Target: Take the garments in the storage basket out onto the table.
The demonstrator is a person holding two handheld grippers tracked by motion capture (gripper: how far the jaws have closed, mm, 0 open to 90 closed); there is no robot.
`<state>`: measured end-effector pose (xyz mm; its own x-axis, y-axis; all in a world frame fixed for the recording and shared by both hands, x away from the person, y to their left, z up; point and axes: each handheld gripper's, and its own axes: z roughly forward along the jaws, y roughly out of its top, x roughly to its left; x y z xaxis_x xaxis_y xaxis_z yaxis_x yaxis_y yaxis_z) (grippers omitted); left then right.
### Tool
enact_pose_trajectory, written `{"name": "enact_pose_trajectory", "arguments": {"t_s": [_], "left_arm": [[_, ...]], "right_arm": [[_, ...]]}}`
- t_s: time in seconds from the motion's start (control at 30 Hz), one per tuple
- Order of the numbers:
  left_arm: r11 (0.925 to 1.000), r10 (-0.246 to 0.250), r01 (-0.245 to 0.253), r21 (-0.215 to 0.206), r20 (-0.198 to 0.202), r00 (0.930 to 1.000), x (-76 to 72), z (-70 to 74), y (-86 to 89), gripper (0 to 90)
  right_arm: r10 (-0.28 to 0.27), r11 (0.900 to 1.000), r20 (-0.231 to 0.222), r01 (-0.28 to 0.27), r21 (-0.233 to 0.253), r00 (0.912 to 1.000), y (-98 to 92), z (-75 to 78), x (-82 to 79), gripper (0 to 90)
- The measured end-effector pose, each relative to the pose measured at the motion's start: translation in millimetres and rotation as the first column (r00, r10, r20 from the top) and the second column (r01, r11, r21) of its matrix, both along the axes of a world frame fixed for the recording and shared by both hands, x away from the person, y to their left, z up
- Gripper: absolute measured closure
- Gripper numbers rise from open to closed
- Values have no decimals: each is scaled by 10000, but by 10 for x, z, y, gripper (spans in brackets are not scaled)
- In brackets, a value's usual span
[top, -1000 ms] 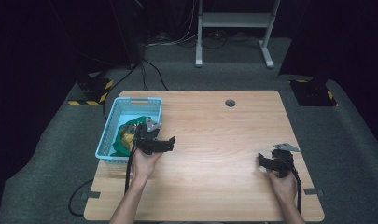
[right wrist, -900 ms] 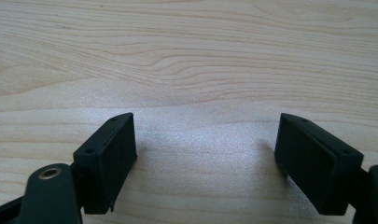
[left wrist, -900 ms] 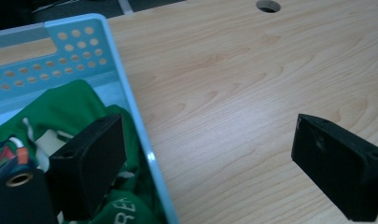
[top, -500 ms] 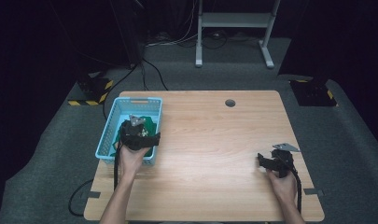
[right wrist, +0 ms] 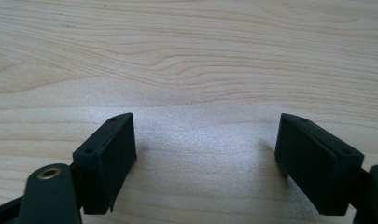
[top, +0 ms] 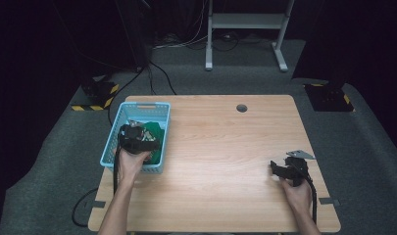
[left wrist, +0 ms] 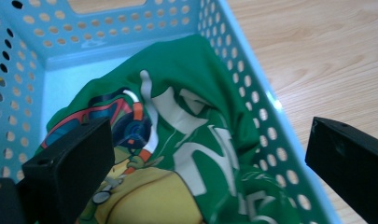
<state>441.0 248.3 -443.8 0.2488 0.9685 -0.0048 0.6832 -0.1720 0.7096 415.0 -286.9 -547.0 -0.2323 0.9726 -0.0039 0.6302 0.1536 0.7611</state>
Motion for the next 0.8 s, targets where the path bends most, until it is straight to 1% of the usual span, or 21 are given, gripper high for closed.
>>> {"name": "enact_pose_trajectory", "arguments": {"t_s": [0.03, 0.07, 0.1, 0.17, 0.2, 0.33, 0.4, 0.43, 0.47, 0.5, 0.53, 0.57, 0.63, 0.67, 0.77, 0.8], "left_arm": [[10000, -30, 29, -12, -91, 10000, 24, -15, 7, 14], [10000, -30, 29, -12, -91, 10000, 24, -15, 7, 14], [9999, -89, 90, 47, -254, 9996, 71, -44, 14, 14], [9999, -106, 106, 13, -310, 9995, 91, -57, 19, 15], [9999, -136, 139, 60, -449, 9989, 130, -77, 26, 16], [9999, -93, 96, 57, -509, 9987, 182, -94, 36, 17], [9999, -14, 21, 114, -602, 9982, 248, -114, 23, 18], [9999, -14, 21, 114, -602, 9982, 248, -114, 23, 18], [9998, -9, 21, 173, -704, 9975, 279, -126, 15, 18], [9998, 35, -18, 182, -940, 9956, 343, -155, 9, 17], [9998, 35, -18, 182, -940, 9956, 343, -155, 9, 15], [9994, 49, -11, 334, -1115, 9938, 394, -181, -8, 15], [9993, 6, 36, 366, -1138, 9935, 415, -193, -17, 12], [9989, -42, 99, 459, -1220, 9925, 456, -217, -29, 8], [9988, -98, 164, 461, -1395, 9902, 517, -254, -33, 7], [9988, -98, 164, 461, -1395, 9902, 517, -254, -33, 7]], "right_arm": [[35, 10000, 7, -35, -18, 10000, 0, 0, 1, 203], [35, 10000, 7, -35, -18, 10000, 0, 0, 1, 203], [42, 10000, 4, -42, -16, 10000, 1, 0, 1, 203], [42, 10000, 4, -42, -16, 10000, 1, 0, 0, 203], [42, 10000, 2, -42, -15, 10000, 1, 0, 0, 203], [51, 10000, 12, -51, -23, 10000, 1, 0, 1, 203], [16, 10000, -4, -16, -11, 10000, 9, 1, 2, 204], [16, 10000, -4, -16, -11, 10000, 9, 1, 2, 204], [44, 10000, 5, -44, -25, 10000, 12, 1, 5, 204], [87, 10000, 17, -87, -23, 10000, 20, 0, 8, 205], [87, 10000, 17, -87, -23, 10000, 20, 0, 8, 205], [95, 10000, 20, -95, -26, 10000, 21, 0, 8, 205], [95, 10000, 20, -95, -24, 10000, 21, 0, 8, 205], [93, 10000, 19, -93, -24, 10000, 22, 0, 8, 205], [93, 10000, 18, -93, -23, 10000, 22, 0, 8, 205], [93, 10000, 18, -93, -23, 10000, 22, 0, 8, 205]]}}
